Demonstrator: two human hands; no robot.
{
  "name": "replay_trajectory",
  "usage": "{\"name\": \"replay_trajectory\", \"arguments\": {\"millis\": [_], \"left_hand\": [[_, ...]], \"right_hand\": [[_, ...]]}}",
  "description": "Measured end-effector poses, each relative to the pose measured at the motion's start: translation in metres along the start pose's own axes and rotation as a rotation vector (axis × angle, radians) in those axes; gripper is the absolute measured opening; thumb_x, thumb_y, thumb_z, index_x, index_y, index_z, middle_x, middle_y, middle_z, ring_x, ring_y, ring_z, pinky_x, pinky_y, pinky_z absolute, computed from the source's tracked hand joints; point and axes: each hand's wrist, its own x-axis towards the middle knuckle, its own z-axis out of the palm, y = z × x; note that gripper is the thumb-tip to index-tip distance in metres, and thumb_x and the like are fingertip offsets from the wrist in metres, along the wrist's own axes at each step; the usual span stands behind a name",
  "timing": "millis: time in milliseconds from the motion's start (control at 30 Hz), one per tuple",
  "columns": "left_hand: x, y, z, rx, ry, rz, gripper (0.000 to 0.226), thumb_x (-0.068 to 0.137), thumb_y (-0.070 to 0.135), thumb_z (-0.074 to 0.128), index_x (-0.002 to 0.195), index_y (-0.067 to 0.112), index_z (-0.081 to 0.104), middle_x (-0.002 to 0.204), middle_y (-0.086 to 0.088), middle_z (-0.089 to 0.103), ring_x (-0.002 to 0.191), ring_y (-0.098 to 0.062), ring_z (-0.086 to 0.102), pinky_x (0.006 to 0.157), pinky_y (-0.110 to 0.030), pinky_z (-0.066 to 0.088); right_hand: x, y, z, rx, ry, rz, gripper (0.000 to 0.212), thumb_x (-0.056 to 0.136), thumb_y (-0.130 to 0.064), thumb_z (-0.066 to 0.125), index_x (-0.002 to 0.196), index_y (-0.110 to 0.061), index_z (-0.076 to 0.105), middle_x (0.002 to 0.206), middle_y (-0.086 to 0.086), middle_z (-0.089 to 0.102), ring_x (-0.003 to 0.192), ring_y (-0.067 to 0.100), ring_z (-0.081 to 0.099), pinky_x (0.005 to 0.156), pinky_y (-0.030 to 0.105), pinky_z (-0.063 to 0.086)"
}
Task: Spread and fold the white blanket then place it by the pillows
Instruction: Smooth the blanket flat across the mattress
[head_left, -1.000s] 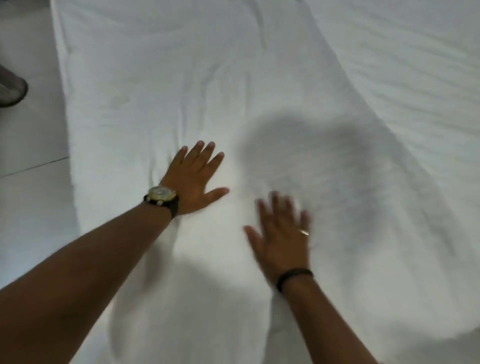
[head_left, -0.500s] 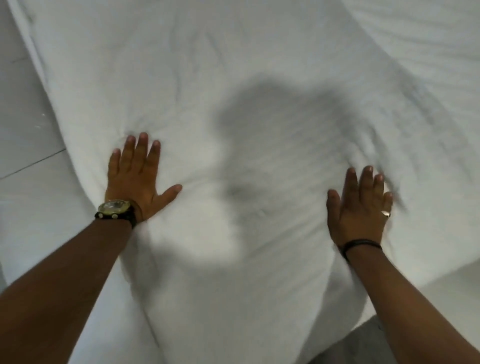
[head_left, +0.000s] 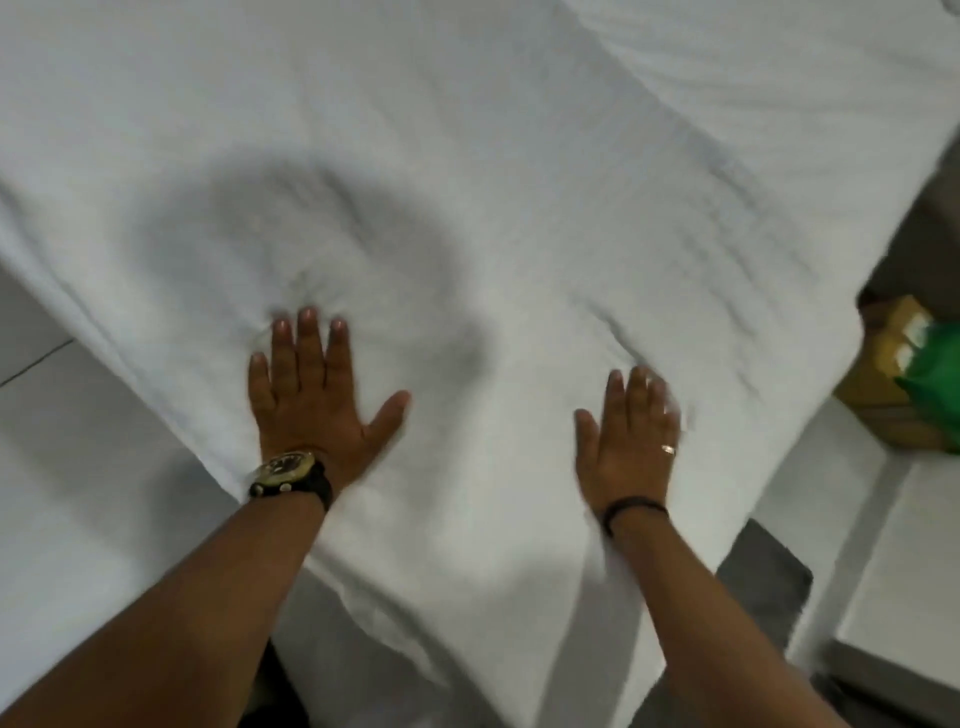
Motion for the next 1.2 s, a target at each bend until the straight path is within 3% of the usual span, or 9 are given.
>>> {"name": "replay_trajectory", "arguments": {"millis": [133, 300, 367, 467, 600, 867, 933, 1033, 1200], "left_hand": [[0.003, -0.008, -0.025, -0.035, -0.129, 0.104, 0.098, 0.085, 0.079, 0.019, 0.158, 0.017, -0.005, 0.165, -0.011, -0.012, 0.151, -0.031, -0.015, 0.116, -0.045, -0.019], [0.061, -0.062, -0.052, 0.091, -0.127, 0.479, 0.092, 0.087, 0.077, 0.021, 0.157, 0.018, 0.022, 0.165, -0.013, 0.01, 0.152, -0.034, 0.006, 0.121, -0.055, 0.0], [0.11, -0.091, -0.057, 0.16, -0.109, 0.542, 0.096, 0.082, 0.084, 0.024, 0.155, 0.022, 0.027, 0.163, -0.012, 0.02, 0.15, -0.034, 0.017, 0.12, -0.056, 0.004], [0.166, -0.115, -0.057, 0.261, -0.181, 0.563, 0.105, 0.073, 0.093, 0.023, 0.157, 0.03, 0.012, 0.166, -0.005, 0.013, 0.152, -0.031, 0.011, 0.118, -0.061, 0.006], [0.173, -0.111, -0.055, 0.282, -0.227, 0.593, 0.112, 0.07, 0.091, 0.026, 0.158, 0.027, 0.002, 0.167, -0.005, -0.005, 0.153, -0.031, -0.003, 0.115, -0.064, 0.002], [0.176, -0.113, -0.05, 0.251, -0.29, 0.631, 0.114, 0.071, 0.09, 0.027, 0.158, 0.02, 0.007, 0.166, -0.011, -0.004, 0.152, -0.035, -0.006, 0.116, -0.064, -0.005], [0.184, -0.12, -0.056, 0.25, -0.318, 0.744, 0.112, 0.074, 0.088, 0.027, 0.158, 0.018, 0.007, 0.166, -0.014, -0.003, 0.152, -0.037, -0.004, 0.117, -0.063, -0.007], [0.234, -0.16, -0.075, 0.273, -0.319, 1.022, 0.103, 0.079, 0.084, 0.03, 0.158, 0.019, 0.014, 0.166, -0.01, 0.005, 0.152, -0.033, 0.005, 0.117, -0.066, 0.009], [0.328, -0.27, -0.131, 0.314, -0.424, 0.748, 0.102, 0.082, 0.082, 0.027, 0.157, 0.014, 0.017, 0.165, -0.013, 0.012, 0.151, -0.035, 0.013, 0.121, -0.043, 0.003]], "right_hand": [[-0.018, -0.078, -0.011, 0.13, -0.149, 0.359, 0.075, 0.096, -0.063, 0.019, 0.155, -0.02, 0.003, 0.164, 0.01, -0.006, 0.149, 0.03, -0.007, 0.116, 0.061, 0.002], [-0.021, -0.205, 0.001, 0.227, -0.099, 0.169, 0.076, 0.09, -0.07, 0.008, 0.155, -0.032, 0.003, 0.162, 0.011, -0.016, 0.148, 0.029, -0.017, 0.113, 0.062, -0.009], [-0.008, -0.21, 0.01, 0.175, -0.054, 0.225, 0.074, 0.091, -0.07, 0.01, 0.155, -0.032, 0.005, 0.162, 0.013, -0.013, 0.147, 0.032, -0.018, 0.112, 0.064, -0.009], [0.003, -0.202, 0.023, 0.18, 0.018, 0.204, 0.073, 0.092, -0.069, 0.017, 0.154, -0.03, 0.013, 0.162, 0.017, -0.004, 0.148, 0.036, -0.012, 0.111, 0.067, -0.006], [0.007, -0.202, 0.041, 0.194, 0.116, 0.191, 0.073, 0.093, -0.066, 0.033, 0.153, -0.025, 0.026, 0.161, 0.02, 0.01, 0.148, 0.039, 0.0, 0.111, 0.069, -0.001], [0.007, -0.201, 0.042, 0.134, 0.118, 0.2, 0.073, 0.093, -0.066, 0.035, 0.153, -0.025, 0.024, 0.161, 0.017, 0.012, 0.148, 0.038, 0.007, 0.111, 0.069, 0.001], [0.003, -0.199, 0.035, 0.146, 0.099, 0.201, 0.073, 0.093, -0.065, 0.034, 0.154, -0.026, 0.023, 0.162, 0.014, 0.011, 0.149, 0.036, 0.006, 0.113, 0.067, 0.0], [-0.003, -0.198, 0.022, 0.15, 0.046, 0.241, 0.072, 0.093, -0.063, 0.031, 0.152, -0.023, 0.027, 0.162, 0.011, 0.013, 0.149, 0.033, 0.008, 0.115, 0.061, 0.002], [-0.018, -0.207, -0.001, 0.131, -0.2, 0.661, 0.078, 0.091, -0.066, 0.017, 0.155, -0.021, 0.01, 0.164, 0.008, 0.001, 0.149, 0.032, 0.004, 0.117, 0.054, 0.005]]}}
